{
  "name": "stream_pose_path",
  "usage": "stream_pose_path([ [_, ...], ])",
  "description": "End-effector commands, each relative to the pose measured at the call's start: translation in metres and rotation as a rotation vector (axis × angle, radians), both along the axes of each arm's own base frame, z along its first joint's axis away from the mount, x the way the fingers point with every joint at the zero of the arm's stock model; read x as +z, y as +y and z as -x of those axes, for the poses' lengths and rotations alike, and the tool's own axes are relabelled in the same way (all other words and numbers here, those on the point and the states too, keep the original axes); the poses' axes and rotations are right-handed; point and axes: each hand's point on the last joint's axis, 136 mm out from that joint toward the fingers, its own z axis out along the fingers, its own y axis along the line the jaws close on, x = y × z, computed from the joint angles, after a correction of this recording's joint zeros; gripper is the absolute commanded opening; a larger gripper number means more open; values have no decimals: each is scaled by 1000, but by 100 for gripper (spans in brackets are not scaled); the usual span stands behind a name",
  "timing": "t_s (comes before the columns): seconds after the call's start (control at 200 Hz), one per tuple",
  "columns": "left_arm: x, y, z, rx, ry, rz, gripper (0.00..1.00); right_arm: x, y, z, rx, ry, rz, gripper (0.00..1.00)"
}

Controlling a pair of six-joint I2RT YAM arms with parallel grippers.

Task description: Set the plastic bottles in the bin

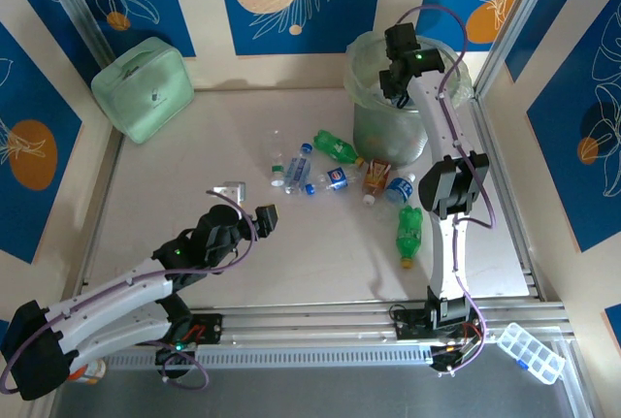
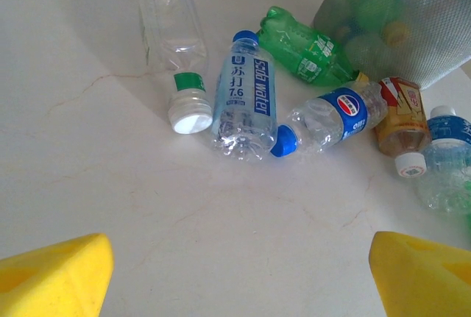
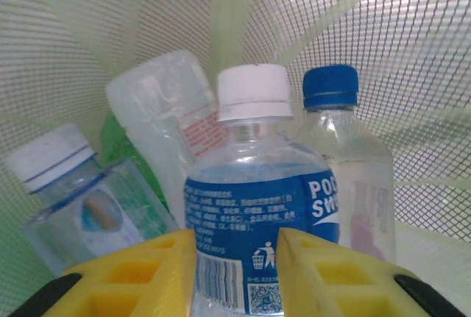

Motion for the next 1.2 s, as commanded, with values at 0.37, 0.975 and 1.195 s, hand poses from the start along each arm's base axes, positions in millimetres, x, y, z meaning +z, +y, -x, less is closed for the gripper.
stream_pose_path([
  [0.37,7,9,-4,38,-35,-25,90,84,13,16,2,-180,-33,41],
  [0.975,9,-14,3,-85,-20,16,88,109,140,187,321,-311,-246,43],
  [1.195,1,-48,9,-231,41,46,83,15,135,254,210,-197,-303,45],
])
